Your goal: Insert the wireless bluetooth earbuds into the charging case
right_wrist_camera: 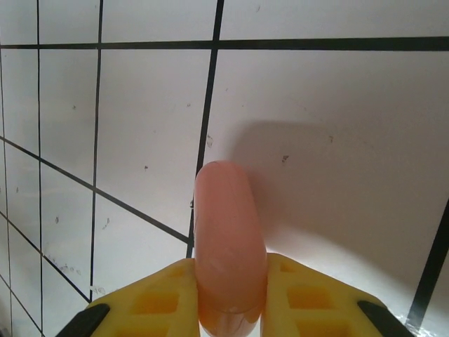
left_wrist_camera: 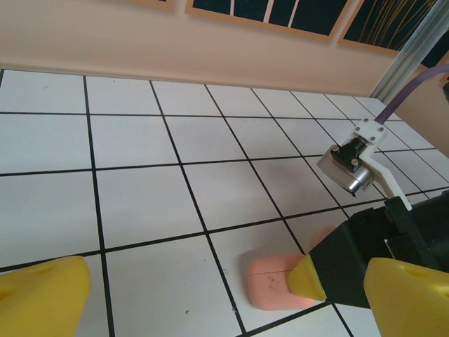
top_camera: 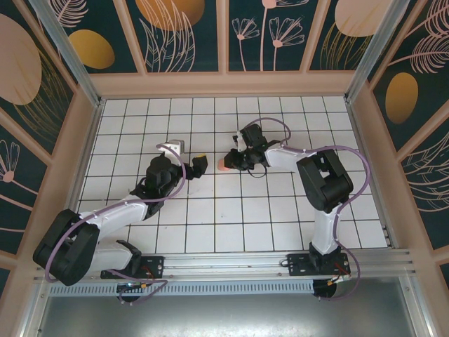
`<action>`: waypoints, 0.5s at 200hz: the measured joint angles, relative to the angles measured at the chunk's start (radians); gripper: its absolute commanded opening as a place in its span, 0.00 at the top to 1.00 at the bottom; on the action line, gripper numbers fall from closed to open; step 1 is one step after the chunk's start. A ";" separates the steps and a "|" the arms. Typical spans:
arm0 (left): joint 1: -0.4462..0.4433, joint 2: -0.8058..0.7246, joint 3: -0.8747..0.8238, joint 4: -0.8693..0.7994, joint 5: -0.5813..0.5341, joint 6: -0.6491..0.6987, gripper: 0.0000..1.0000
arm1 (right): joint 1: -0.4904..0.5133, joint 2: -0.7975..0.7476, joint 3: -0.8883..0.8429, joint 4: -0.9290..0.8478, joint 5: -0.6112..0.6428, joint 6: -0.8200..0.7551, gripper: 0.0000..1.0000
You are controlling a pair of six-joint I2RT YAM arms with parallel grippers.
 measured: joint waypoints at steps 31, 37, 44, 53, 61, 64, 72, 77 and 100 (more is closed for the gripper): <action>0.000 0.000 0.002 -0.002 0.000 0.000 0.01 | 0.000 0.002 0.005 -0.006 0.021 0.006 0.70; 0.000 0.000 0.002 -0.003 -0.001 0.000 0.01 | 0.000 0.002 0.006 -0.008 0.024 0.006 0.69; 0.000 0.000 0.002 -0.007 -0.003 0.000 0.01 | 0.000 0.002 0.006 -0.010 0.029 0.006 0.68; 0.000 0.000 0.002 -0.011 -0.005 0.000 0.01 | 0.000 0.003 0.006 -0.015 0.039 0.006 0.67; 0.000 -0.001 0.002 -0.015 -0.008 0.000 0.01 | 0.000 0.005 0.007 -0.020 0.046 0.006 0.66; 0.000 -0.001 0.002 -0.018 -0.010 0.000 0.01 | 0.000 0.006 0.008 -0.023 0.048 0.007 0.66; 0.000 -0.001 0.003 -0.022 -0.016 0.000 0.01 | 0.000 0.009 0.009 -0.030 0.055 0.008 0.66; 0.000 -0.001 0.004 -0.028 -0.019 0.000 0.01 | 0.000 0.011 0.009 -0.034 0.058 0.008 0.66; 0.000 -0.005 0.008 -0.043 -0.030 0.001 0.01 | 0.000 0.011 0.011 -0.046 0.077 0.008 0.65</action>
